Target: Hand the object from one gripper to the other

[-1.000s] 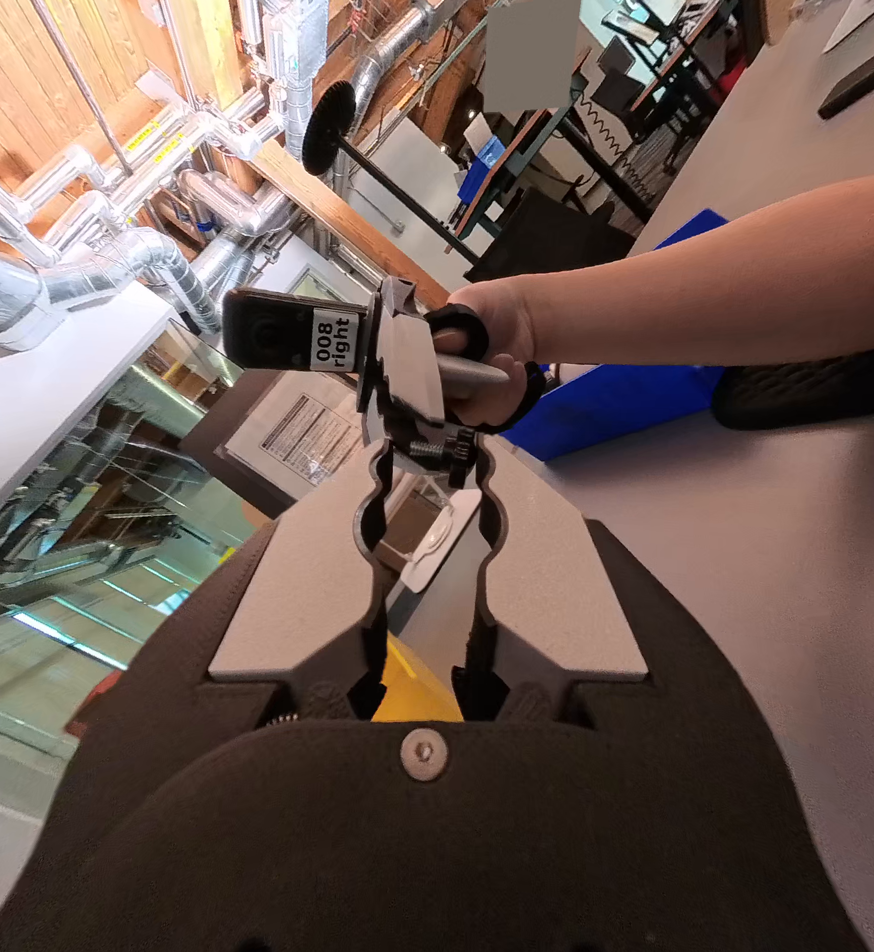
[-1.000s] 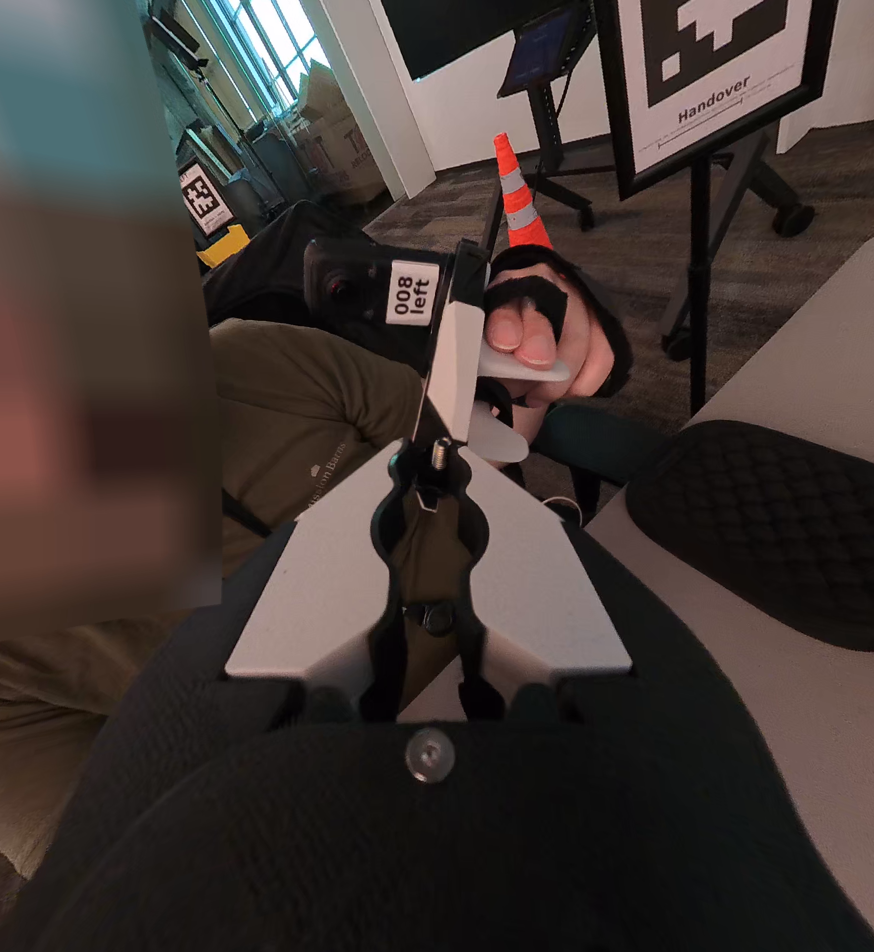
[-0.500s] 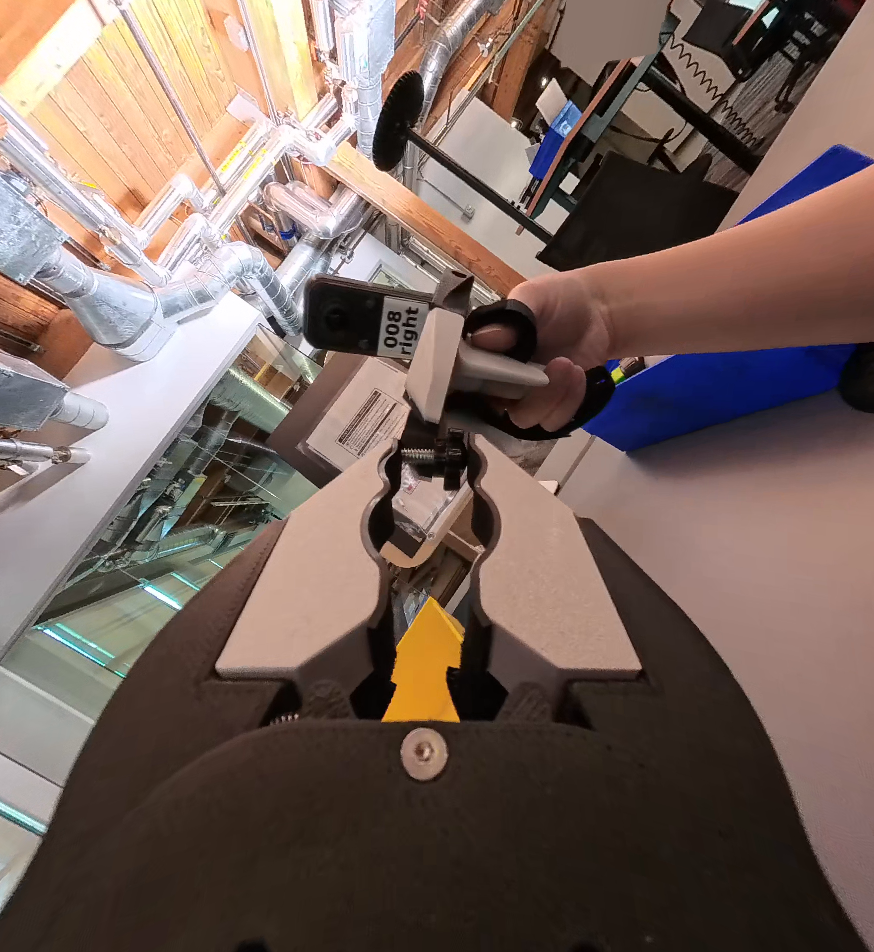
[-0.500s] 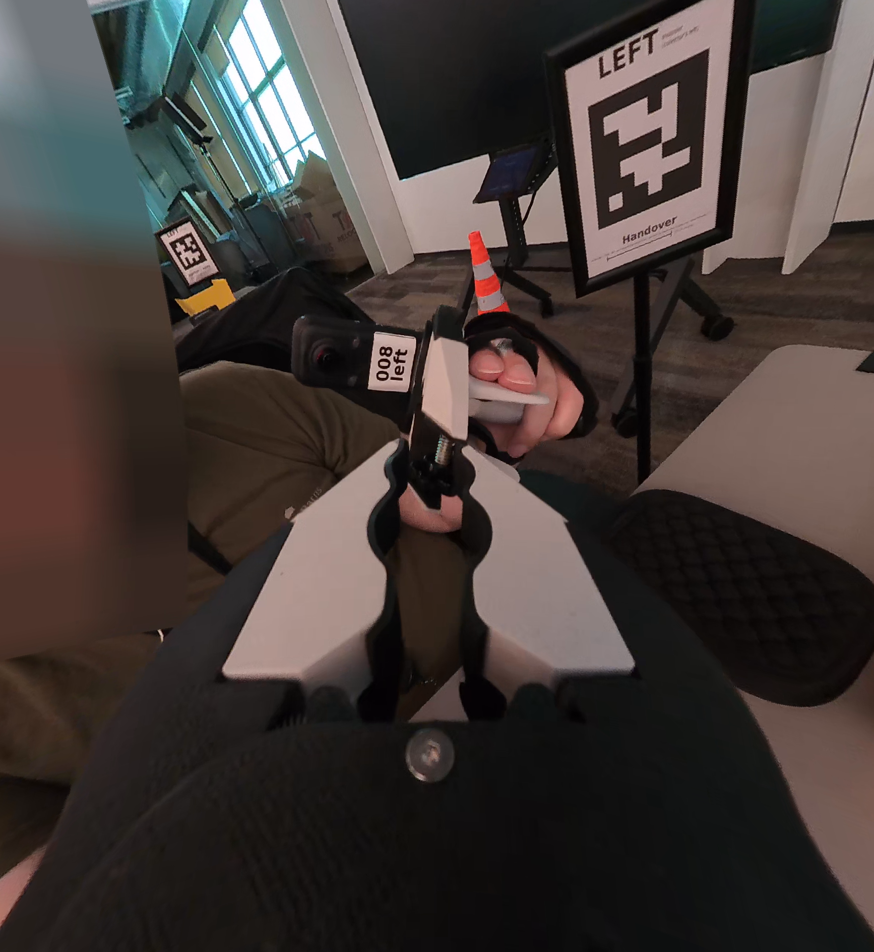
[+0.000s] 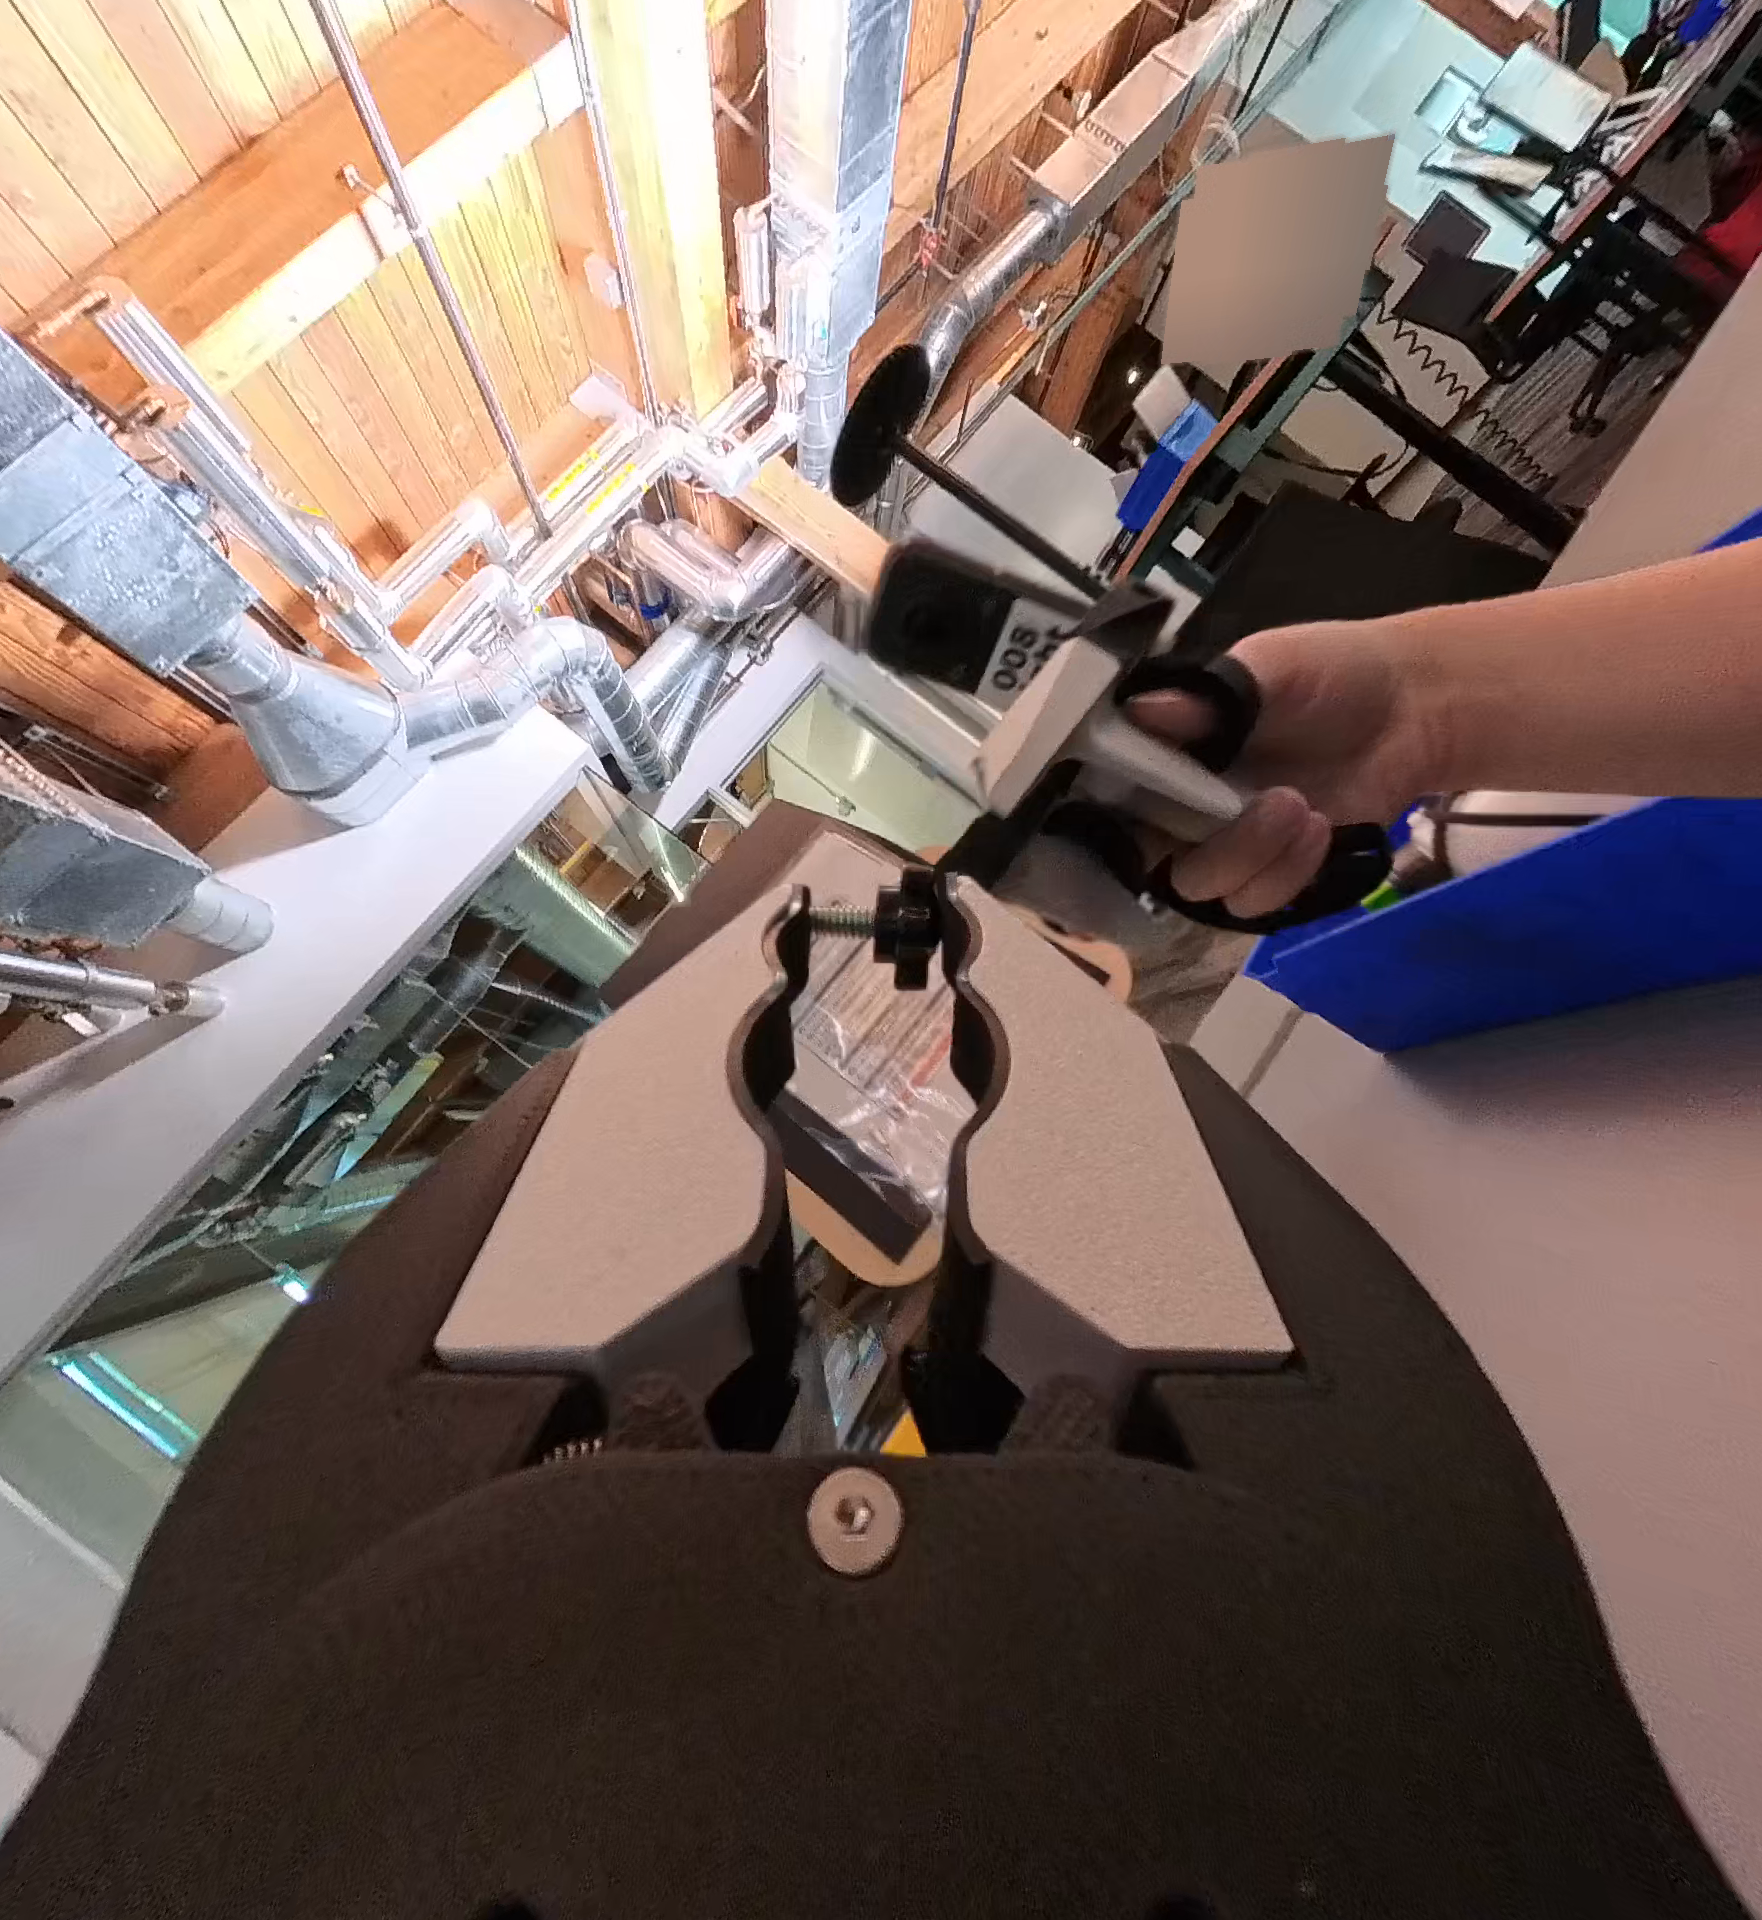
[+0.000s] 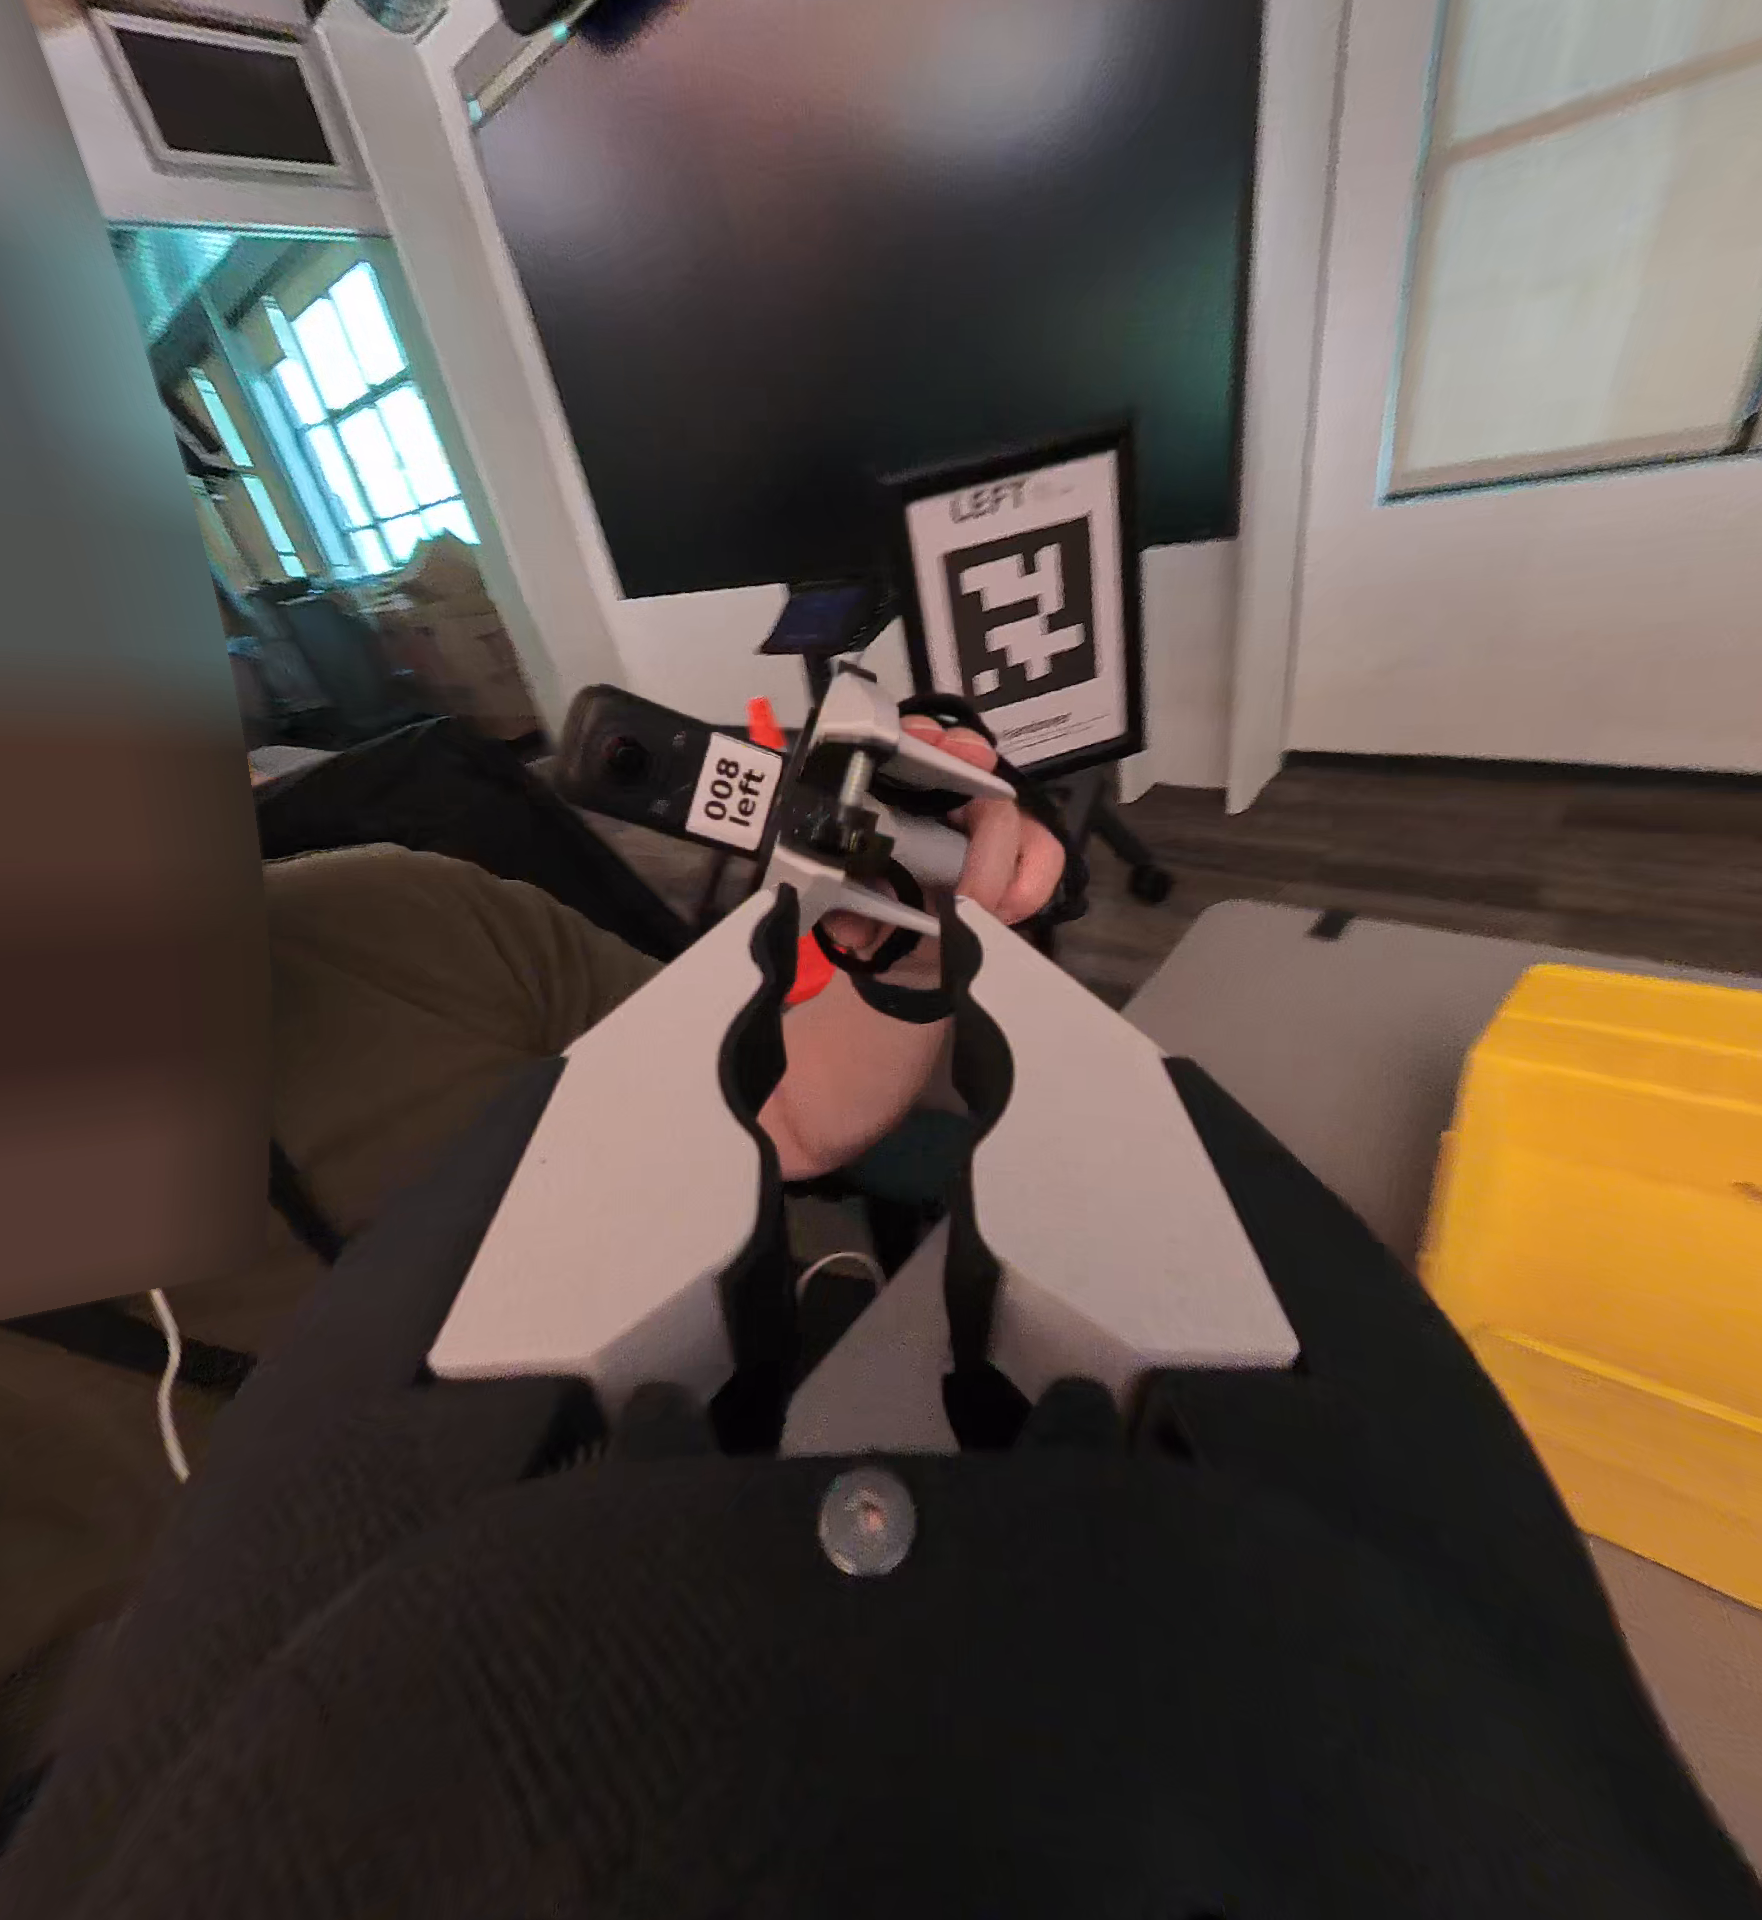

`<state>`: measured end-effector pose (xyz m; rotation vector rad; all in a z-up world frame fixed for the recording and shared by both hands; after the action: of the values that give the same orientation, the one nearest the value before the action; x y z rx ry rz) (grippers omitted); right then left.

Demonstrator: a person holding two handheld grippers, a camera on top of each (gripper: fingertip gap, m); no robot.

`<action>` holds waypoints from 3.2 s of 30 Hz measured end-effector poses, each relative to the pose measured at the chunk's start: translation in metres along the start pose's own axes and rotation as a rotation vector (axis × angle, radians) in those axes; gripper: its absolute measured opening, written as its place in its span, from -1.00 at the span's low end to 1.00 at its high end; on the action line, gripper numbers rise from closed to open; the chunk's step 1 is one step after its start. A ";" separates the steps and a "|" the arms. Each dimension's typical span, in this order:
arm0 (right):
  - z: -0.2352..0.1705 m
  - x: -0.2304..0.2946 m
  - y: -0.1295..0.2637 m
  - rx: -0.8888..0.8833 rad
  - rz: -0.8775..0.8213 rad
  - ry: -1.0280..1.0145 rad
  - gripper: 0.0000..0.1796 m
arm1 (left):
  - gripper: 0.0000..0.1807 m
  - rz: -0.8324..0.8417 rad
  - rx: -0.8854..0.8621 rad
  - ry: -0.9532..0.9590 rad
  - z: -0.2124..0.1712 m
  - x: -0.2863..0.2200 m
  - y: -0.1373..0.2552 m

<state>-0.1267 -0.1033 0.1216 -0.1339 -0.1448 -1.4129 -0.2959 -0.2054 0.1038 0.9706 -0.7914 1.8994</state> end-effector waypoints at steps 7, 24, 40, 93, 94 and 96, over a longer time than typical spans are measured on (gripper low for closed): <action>0.043 0.039 0.072 -0.226 -0.481 0.288 -0.66 | -0.75 0.001 -0.069 -0.017 -0.007 0.051 -0.045; 0.010 0.170 0.100 -0.355 -1.333 0.295 -0.57 | -0.74 -0.177 -0.320 0.041 0.036 0.048 -0.096; 0.006 0.218 0.052 -0.135 -1.710 0.259 -0.51 | -0.75 -0.327 -0.344 0.207 0.023 0.032 -0.103; -0.008 0.159 0.015 0.096 -1.808 0.484 -0.75 | -0.74 -0.111 -0.347 -0.329 0.030 -0.027 -0.109; -0.008 0.159 0.017 0.090 -1.797 0.469 -0.77 | -0.68 -0.135 -0.354 -0.304 0.030 -0.027 -0.109; -0.009 0.161 0.023 0.038 -1.726 0.398 -0.77 | -0.55 -0.194 -0.383 -0.237 0.032 -0.025 -0.108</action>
<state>-0.0790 -0.2577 0.1415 0.4277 0.1017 -3.1062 -0.1822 -0.1922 0.1149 0.9967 -1.1095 1.4154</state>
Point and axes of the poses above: each gripper's, where its closed fingertips meet, y back along the fingers, z out of its top, x = y × z across the jaws, the point moved 10 cm from there along y, back along the fingers, and after that the axes turned 14 degrees about -z, right-handed, at the moved point
